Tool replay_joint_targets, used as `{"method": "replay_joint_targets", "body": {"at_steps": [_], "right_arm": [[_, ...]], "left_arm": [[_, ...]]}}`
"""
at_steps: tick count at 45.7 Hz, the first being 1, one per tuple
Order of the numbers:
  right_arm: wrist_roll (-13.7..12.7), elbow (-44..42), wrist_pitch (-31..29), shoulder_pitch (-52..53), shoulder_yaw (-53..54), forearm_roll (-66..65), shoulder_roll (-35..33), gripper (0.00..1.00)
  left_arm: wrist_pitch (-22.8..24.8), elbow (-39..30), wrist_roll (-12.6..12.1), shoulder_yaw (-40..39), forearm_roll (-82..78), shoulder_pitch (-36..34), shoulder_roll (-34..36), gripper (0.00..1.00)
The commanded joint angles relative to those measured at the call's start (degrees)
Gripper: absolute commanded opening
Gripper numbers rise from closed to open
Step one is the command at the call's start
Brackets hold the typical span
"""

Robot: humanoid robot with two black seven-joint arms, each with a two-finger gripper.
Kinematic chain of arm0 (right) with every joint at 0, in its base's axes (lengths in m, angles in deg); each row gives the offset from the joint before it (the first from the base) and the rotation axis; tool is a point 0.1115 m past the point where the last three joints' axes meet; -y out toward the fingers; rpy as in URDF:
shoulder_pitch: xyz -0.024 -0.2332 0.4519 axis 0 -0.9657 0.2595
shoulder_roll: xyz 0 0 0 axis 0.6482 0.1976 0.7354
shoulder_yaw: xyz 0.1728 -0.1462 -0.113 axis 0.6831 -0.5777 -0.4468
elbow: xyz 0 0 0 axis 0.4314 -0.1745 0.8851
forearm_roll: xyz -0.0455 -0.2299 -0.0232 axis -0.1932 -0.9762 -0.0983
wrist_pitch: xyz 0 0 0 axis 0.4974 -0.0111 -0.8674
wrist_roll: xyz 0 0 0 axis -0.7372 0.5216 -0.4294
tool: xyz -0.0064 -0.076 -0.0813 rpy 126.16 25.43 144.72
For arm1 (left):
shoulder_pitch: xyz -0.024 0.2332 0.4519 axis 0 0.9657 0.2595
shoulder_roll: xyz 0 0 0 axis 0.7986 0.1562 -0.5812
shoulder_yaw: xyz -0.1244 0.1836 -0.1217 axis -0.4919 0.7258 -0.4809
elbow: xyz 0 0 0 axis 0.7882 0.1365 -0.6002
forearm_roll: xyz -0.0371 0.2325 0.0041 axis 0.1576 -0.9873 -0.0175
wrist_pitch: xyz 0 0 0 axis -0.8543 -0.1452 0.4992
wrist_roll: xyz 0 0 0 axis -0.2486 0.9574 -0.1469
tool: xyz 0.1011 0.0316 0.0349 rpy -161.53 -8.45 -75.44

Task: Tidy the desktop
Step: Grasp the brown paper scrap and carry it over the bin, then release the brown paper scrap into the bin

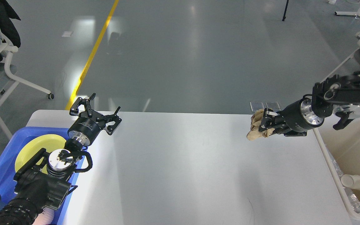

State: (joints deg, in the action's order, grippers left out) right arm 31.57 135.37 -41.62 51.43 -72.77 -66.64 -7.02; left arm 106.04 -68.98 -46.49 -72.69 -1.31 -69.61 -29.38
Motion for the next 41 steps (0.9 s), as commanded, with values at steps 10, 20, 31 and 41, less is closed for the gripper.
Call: {"method": "replay_joint_targets", "body": {"at_steps": [10, 20, 31, 41], "right_arm": [[-0.2, 1.0, 0.0, 12.7, -3.4, -0.2, -0.8, 0.00], [-0.1, -11.9, 0.9, 0.5, -8.3, -0.3, -7.3, 0.00], [0.2, -36.3, 5.4, -23.7, -3.4, 0.8, -8.6, 0.00], [0.1, -52.9, 16.3, -46.3, 9.6, 0.8, -4.9, 0.00]], "left_arm": [[0.0, 0.0, 0.0, 0.0, 0.0, 0.0, 0.0, 0.97], [-0.1, 0.0, 0.0, 0.0, 0.0, 0.0, 0.0, 0.97], [-0.1, 0.0, 0.0, 0.0, 0.0, 0.0, 0.0, 0.97], [-0.1, 0.0, 0.0, 0.0, 0.0, 0.0, 0.0, 0.97]]}}
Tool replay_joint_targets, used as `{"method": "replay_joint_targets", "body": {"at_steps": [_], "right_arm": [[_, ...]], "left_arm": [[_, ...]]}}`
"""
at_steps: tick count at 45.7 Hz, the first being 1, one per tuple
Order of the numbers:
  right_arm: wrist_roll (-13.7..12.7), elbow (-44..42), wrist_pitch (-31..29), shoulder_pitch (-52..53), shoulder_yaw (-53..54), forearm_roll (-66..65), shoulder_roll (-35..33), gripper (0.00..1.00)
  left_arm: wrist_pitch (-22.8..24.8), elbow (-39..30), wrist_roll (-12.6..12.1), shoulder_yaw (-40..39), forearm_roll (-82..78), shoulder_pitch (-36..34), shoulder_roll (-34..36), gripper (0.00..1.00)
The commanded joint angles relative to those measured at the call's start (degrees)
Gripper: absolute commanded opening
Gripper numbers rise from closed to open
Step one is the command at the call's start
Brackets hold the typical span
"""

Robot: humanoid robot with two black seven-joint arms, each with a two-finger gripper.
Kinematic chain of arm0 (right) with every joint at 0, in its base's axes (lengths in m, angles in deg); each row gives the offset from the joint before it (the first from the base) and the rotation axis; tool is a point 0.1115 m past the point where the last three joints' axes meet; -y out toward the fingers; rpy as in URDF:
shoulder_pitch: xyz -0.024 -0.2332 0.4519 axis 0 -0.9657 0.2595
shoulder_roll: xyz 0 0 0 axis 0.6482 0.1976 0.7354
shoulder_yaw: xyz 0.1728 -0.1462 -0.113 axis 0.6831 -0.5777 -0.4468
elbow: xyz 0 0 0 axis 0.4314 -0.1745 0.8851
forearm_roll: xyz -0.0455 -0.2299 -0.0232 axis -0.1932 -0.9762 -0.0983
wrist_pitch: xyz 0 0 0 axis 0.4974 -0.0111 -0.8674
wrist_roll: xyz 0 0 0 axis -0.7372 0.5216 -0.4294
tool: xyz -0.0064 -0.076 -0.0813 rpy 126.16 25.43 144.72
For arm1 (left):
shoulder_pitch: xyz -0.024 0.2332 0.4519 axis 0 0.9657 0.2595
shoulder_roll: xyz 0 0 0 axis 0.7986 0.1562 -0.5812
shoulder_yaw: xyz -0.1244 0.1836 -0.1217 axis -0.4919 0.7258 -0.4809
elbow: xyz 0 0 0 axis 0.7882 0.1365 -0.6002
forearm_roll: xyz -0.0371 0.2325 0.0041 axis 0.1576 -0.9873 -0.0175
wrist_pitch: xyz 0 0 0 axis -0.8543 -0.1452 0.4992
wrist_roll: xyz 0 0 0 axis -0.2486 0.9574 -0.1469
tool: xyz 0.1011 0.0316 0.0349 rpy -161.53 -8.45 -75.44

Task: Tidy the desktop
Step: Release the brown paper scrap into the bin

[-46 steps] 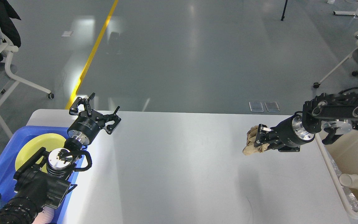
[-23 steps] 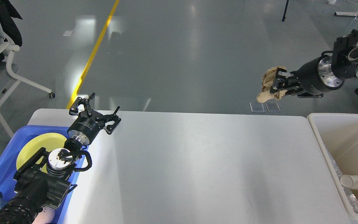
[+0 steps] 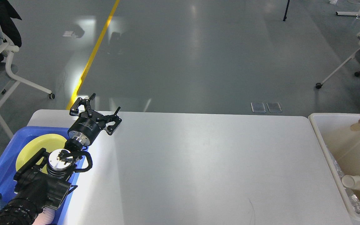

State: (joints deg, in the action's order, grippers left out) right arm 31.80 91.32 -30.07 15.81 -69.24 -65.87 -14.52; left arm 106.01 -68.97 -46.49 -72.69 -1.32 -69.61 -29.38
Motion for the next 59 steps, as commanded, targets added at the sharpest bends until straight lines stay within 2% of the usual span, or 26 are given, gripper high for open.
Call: {"method": "replay_joint_targets", "body": {"at_steps": [1, 8, 13, 17, 18, 19, 20, 37, 53, 59], "right_arm": [[-0.1, -10.8, 5.4, -12.7, 7.0, 0.1, 3.7, 0.00], [0.0, -24.5, 9.1, -24.3, 11.5, 0.1, 10.5, 0.00], [0.0, -28.3, 11.7, -27.9, 11.9, 0.7, 12.4, 0.00], [0.0, -28.6, 13.3, -28.1, 11.9, 2.6, 12.5, 0.30], [0.0, -28.6, 12.8, -28.1, 12.0, 3.2, 12.5, 0.46], [0.1, -28.5, 12.7, -28.1, 11.9, 3.5, 12.6, 0.86], [0.0, -28.5, 12.6, -28.1, 11.5, 3.7, 12.6, 1.00], [0.2, -28.6, 12.6, -26.7, 11.8, 3.9, 15.3, 1.00], [-0.1, -27.6, 12.3, -18.7, 11.4, 3.9, 16.8, 1.00], [-0.1, -25.8, 10.0, -14.0, 11.2, 3.8, 16.3, 1.00]], "left_arm": [[0.0, 0.0, 0.0, 0.0, 0.0, 0.0, 0.0, 0.97], [0.0, 0.0, 0.0, 0.0, 0.0, 0.0, 0.0, 0.97], [0.0, 0.0, 0.0, 0.0, 0.0, 0.0, 0.0, 0.97], [0.0, 0.0, 0.0, 0.0, 0.0, 0.0, 0.0, 0.97], [0.0, 0.0, 0.0, 0.0, 0.0, 0.0, 0.0, 0.97], [0.0, 0.0, 0.0, 0.0, 0.0, 0.0, 0.0, 0.97], [0.0, 0.0, 0.0, 0.0, 0.0, 0.0, 0.0, 0.97], [0.0, 0.0, 0.0, 0.0, 0.0, 0.0, 0.0, 0.97], [0.0, 0.0, -0.1, 0.0, 0.0, -0.1, 0.0, 0.97], [0.0, 0.0, -0.1, 0.0, 0.0, 0.0, 0.0, 0.97]]}}
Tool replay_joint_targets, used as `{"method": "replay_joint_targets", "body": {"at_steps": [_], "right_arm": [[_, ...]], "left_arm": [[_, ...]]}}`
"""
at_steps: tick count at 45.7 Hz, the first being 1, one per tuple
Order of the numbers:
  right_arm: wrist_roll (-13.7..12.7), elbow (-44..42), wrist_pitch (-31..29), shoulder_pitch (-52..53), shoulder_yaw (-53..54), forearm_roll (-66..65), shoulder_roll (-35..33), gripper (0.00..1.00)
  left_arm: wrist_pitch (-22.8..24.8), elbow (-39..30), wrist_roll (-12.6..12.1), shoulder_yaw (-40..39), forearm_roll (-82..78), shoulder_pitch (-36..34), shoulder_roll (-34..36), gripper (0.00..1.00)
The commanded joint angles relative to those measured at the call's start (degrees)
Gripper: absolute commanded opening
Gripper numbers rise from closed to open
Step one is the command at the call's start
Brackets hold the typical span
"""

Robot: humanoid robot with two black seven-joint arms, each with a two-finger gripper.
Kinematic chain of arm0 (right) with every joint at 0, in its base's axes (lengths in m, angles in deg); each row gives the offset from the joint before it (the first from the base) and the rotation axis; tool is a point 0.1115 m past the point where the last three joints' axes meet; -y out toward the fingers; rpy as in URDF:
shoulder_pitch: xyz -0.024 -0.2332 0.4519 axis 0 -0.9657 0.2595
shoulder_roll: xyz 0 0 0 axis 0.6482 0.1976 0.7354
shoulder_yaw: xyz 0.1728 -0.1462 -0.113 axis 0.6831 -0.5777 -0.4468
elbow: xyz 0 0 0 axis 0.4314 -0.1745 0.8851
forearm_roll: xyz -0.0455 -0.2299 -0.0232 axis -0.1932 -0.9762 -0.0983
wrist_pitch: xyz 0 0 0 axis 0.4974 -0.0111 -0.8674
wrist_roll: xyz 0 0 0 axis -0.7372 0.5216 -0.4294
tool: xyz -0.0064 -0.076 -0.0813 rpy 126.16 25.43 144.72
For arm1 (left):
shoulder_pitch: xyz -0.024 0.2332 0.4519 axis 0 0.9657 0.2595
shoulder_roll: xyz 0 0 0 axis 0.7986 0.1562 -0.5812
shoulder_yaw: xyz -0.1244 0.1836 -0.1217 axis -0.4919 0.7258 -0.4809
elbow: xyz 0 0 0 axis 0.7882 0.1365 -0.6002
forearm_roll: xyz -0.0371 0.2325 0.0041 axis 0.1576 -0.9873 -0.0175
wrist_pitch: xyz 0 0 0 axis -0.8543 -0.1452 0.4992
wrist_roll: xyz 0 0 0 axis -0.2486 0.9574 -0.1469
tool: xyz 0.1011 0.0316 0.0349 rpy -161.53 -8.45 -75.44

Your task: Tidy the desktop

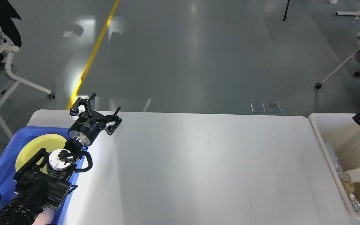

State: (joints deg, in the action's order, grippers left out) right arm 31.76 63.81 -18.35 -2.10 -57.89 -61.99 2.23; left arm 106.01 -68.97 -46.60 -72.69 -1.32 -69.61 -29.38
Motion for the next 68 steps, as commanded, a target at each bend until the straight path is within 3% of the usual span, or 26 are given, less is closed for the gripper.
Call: {"method": "replay_joint_targets", "body": {"at_steps": [1, 9, 17, 26, 32, 40, 51, 59, 60, 68], "right_arm": [[-0.1, 2.5, -2.3, 5.1, -0.1, -0.1, -0.7, 1.00], [0.0, 16.8, -9.0, 19.2, -0.5, -1.0, -7.0, 1.00], [-0.2, 41.2, -16.8, 34.3, -2.4, -2.9, -14.3, 1.00], [-0.2, 56.3, -26.2, 47.4, -6.8, -7.6, -13.1, 1.00], [-0.2, 61.7, -27.5, 54.5, -10.1, -7.5, -10.0, 1.00], [0.1, 60.8, -25.8, 53.5, -5.4, -4.1, -7.6, 1.00], [0.3, 47.4, -18.4, 33.8, 16.6, 1.8, -7.5, 1.00], [0.9, 38.5, -14.7, 18.2, 39.0, 3.0, -2.7, 1.00], [1.6, 37.1, -13.3, 14.1, 46.8, 3.0, -1.2, 1.00], [3.1, 35.0, -9.2, 3.0, 71.7, 3.0, 4.7, 1.00]], "left_arm": [[0.0, 0.0, 0.0, 0.0, 0.0, 0.0, 0.0, 0.97], [0.0, 0.0, 0.0, 0.0, 0.0, 0.0, 0.0, 0.97], [0.0, 0.0, 0.0, 0.0, 0.0, 0.0, 0.0, 0.97], [0.0, 0.0, 0.0, 0.0, 0.0, -0.1, 0.0, 0.97], [0.0, 0.0, 0.0, 0.0, 0.0, 0.0, 0.0, 0.97], [0.0, 0.0, 0.0, 0.0, 0.0, 0.0, 0.0, 0.97], [0.0, 0.0, 0.0, 0.0, 0.0, 0.0, 0.0, 0.97], [0.0, 0.0, 0.1, 0.0, 0.0, 0.0, 0.0, 0.97], [0.0, 0.0, 0.0, 0.0, 0.0, 0.0, 0.0, 0.97], [0.0, 0.0, 0.0, 0.0, -0.1, 0.0, 0.0, 0.97]]}}
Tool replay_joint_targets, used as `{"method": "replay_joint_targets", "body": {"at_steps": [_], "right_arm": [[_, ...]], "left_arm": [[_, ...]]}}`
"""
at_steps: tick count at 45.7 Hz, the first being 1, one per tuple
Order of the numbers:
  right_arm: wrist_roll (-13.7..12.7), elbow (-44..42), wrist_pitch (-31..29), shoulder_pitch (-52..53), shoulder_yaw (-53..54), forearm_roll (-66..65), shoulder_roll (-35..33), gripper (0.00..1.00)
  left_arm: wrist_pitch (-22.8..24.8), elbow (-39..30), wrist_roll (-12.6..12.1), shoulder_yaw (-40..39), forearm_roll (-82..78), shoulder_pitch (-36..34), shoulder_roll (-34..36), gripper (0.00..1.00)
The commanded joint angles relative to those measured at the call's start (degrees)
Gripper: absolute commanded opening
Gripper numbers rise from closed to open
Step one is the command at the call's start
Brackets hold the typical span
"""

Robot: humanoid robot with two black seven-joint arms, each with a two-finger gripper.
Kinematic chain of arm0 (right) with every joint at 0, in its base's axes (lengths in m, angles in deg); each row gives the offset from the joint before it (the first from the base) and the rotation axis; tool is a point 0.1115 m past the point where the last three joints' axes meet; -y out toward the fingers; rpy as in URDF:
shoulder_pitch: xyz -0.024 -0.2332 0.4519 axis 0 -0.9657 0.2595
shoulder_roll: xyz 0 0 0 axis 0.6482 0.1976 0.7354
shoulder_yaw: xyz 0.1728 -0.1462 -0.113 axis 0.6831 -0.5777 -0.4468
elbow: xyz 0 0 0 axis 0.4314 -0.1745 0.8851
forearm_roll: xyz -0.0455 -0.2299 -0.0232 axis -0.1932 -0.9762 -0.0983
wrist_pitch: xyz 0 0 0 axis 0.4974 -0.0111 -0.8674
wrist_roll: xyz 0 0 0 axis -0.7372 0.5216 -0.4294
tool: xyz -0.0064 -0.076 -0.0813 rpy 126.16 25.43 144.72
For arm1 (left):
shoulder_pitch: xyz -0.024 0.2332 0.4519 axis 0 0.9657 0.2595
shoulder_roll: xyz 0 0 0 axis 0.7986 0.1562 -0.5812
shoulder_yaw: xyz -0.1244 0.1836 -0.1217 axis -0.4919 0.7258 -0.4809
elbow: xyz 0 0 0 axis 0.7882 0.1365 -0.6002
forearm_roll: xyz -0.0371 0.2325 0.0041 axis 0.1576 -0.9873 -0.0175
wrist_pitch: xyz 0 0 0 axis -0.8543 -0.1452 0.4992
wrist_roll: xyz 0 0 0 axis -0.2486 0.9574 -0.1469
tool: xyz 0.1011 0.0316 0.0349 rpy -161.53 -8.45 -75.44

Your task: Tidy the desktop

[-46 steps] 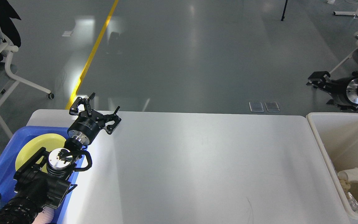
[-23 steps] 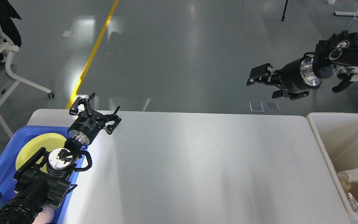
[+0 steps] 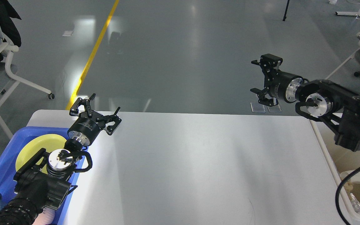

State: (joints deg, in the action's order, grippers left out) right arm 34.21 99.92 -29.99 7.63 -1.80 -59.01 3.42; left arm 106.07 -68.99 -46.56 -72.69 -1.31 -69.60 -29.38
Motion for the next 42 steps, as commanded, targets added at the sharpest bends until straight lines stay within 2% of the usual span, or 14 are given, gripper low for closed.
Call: {"method": "replay_joint_targets", "body": {"at_steps": [1, 4, 10, 15, 18, 24, 27, 31, 42], "right_arm": [[0.7, -1.1, 2.6, -7.8, 18.0, 0.0, 4.3, 1.00], [0.7, -1.0, 2.7, -10.5, 23.2, 0.0, 6.5, 1.00], [0.6, -0.6, 2.1, -14.9, 24.8, 0.0, 7.3, 1.00], [1.8, -0.5, 2.1, -17.1, 31.6, 0.3, 7.6, 1.00], [5.8, -0.4, 2.0, -19.4, 37.6, 0.3, 8.4, 1.00], [18.2, -0.6, 1.7, -22.3, 41.2, -0.3, 10.5, 1.00], [21.6, -1.1, 1.7, -22.7, 41.5, -0.6, 10.9, 1.00], [22.5, -2.4, 1.8, -23.1, 41.4, -0.6, 10.9, 1.00], [22.5, -3.7, 2.1, -24.1, 41.1, -0.6, 10.3, 1.00]], "left_arm": [[0.0, 0.0, 0.0, 0.0, 0.0, 0.0, 0.0, 0.97], [0.0, 0.0, 0.0, 0.0, 0.0, 0.0, 0.0, 0.97], [0.0, 0.0, 0.0, 0.0, 0.0, 0.0, 0.0, 0.97], [0.0, 0.0, 0.0, 0.0, 0.0, 0.1, 0.0, 0.97], [0.0, 0.0, 0.0, 0.0, 0.0, 0.1, 0.0, 0.97], [0.0, 0.0, 0.0, 0.0, 0.0, 0.1, 0.0, 0.97], [0.0, 0.0, 0.1, 0.0, 0.0, 0.0, 0.0, 0.97], [0.0, 0.0, 0.1, 0.0, 0.0, 0.0, 0.0, 0.97], [0.0, 0.0, 0.1, 0.0, 0.0, 0.0, 0.0, 0.97]]}}
